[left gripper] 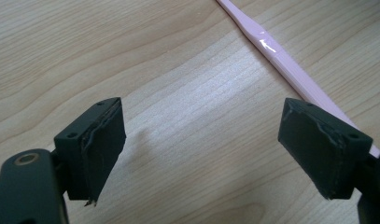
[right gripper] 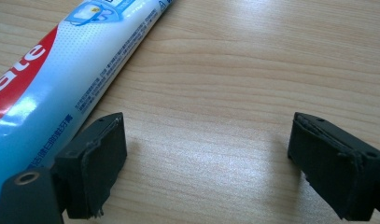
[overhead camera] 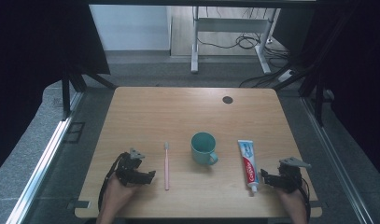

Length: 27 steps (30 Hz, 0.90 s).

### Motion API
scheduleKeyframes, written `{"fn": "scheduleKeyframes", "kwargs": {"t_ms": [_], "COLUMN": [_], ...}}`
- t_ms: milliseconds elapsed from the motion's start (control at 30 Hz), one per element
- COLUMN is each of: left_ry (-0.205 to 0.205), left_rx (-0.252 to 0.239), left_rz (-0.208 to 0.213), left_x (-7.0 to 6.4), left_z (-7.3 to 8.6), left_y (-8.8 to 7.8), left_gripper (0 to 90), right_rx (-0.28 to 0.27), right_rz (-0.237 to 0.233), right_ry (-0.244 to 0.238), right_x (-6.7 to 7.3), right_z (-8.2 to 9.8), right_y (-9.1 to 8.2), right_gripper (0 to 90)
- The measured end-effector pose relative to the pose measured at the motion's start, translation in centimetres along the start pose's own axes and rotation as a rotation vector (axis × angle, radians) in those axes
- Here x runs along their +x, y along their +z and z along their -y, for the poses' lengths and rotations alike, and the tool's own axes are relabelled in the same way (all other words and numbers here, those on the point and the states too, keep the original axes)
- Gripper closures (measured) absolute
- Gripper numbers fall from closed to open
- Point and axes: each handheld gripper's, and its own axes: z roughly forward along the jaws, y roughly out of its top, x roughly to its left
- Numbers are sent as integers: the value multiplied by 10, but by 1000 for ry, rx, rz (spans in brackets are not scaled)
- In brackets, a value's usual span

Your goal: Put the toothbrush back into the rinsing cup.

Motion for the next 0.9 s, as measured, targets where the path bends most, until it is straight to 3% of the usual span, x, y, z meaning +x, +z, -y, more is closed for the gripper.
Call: {"fn": "scheduleKeyframes", "kwargs": {"t_ms": [300, 467, 600, 900], "left_ry": [-4, -22, -23, -42], "left_rx": [53, 92, 119, 141], "left_rz": [44, 67, 66, 91], "left_x": [-1, 1, 2, 0], "left_z": [-15, -27, -33, -48], "left_y": [2, 2, 3, 7], "left_gripper": [165, 221, 246, 270], "right_rx": [1, 2, 2, 2], "right_rz": [-3, -3, -4, -4], "right_ry": [-2, -1, -2, -2], "right_x": [0, 0, 0, 0], "right_z": [0, 0, 0, 0], "right_y": [0, 0, 0, 0], "right_gripper": [113, 113, 113, 112]}}
